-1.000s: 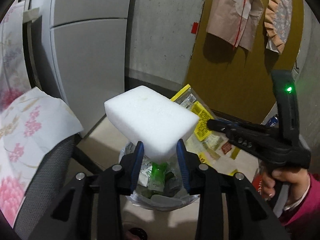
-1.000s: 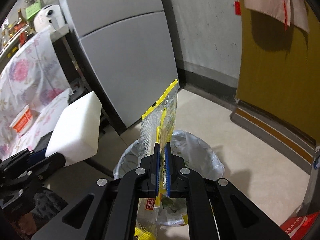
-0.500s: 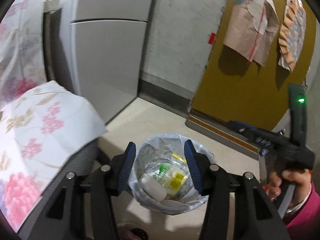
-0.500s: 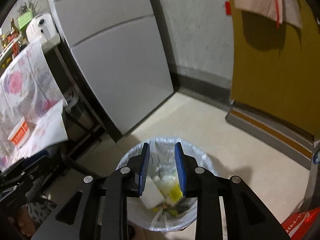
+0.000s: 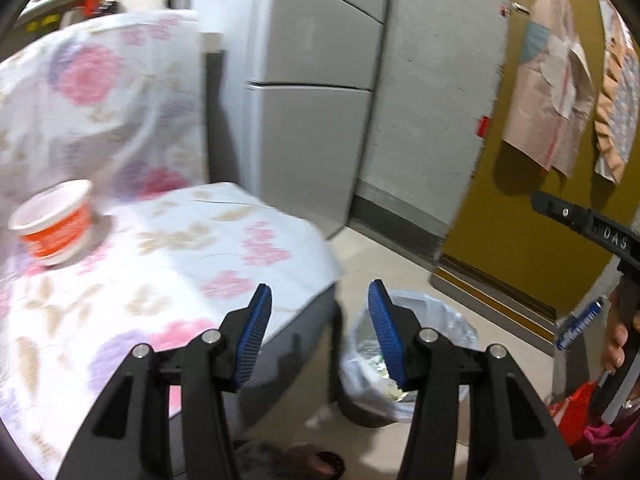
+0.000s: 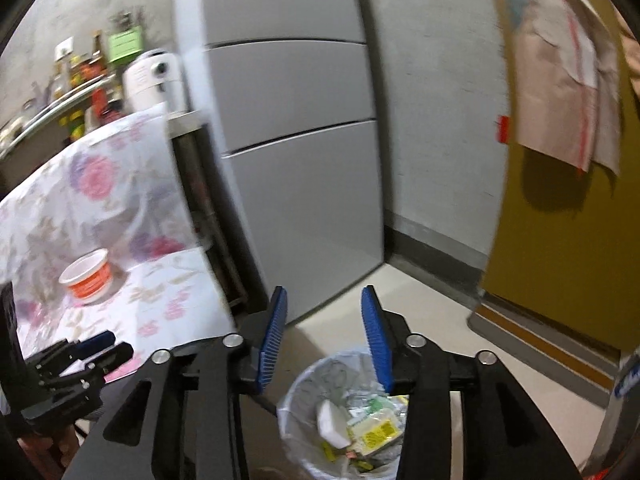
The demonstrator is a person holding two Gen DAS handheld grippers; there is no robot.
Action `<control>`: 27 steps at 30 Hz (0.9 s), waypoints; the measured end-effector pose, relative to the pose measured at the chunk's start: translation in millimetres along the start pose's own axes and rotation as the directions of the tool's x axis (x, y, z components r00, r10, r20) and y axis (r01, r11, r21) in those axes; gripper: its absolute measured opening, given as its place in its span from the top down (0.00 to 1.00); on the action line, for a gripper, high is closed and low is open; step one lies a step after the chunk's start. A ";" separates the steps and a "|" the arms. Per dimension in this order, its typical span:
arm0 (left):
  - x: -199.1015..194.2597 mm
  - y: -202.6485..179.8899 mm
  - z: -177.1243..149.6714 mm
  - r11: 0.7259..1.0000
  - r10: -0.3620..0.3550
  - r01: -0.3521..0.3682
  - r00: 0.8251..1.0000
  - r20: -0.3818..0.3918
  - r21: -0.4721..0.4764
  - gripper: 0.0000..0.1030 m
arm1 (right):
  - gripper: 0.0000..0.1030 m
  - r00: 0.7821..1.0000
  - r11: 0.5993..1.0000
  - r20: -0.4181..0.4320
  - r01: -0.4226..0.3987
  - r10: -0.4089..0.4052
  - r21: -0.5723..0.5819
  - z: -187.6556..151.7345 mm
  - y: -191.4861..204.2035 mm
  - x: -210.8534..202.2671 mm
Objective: Collect trash
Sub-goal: 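Move both tools back toward the chair seat, then grasp the clear plastic tray by its edge with the left tool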
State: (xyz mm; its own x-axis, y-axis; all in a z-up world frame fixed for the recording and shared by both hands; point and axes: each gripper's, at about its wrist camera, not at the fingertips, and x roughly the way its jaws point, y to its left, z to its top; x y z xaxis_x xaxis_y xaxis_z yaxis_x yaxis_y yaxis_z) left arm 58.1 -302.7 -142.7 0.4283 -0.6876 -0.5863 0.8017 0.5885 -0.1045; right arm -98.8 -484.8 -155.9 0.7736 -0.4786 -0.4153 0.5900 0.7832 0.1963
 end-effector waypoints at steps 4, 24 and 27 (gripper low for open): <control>-32.0 38.3 -5.0 0.994 0.097 -0.097 0.995 -0.004 -0.055 0.38 | 0.42 0.992 0.991 -0.055 -0.115 0.112 -0.063 -3.3 47.4 14.2; -159.5 230.9 -70.2 0.755 0.498 -0.490 0.861 -0.105 -0.436 0.26 | 0.25 0.887 0.843 -0.238 -0.453 0.395 -0.289 -28.7 249.7 55.8; -164.2 247.3 -82.2 0.724 0.504 -0.505 0.852 -0.139 -0.470 0.26 | 0.25 0.873 0.817 -0.294 -0.475 0.390 -0.327 -40.8 274.7 65.1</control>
State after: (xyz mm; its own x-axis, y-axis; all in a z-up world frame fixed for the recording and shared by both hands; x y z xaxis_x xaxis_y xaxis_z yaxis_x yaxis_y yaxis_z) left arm 151.8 -9.3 -138.3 0.7116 -0.2301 -0.6639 0.1682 0.9732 -0.1570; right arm 104.2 -284.6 -165.3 0.8372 0.0044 -0.5469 0.0385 0.9970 0.0670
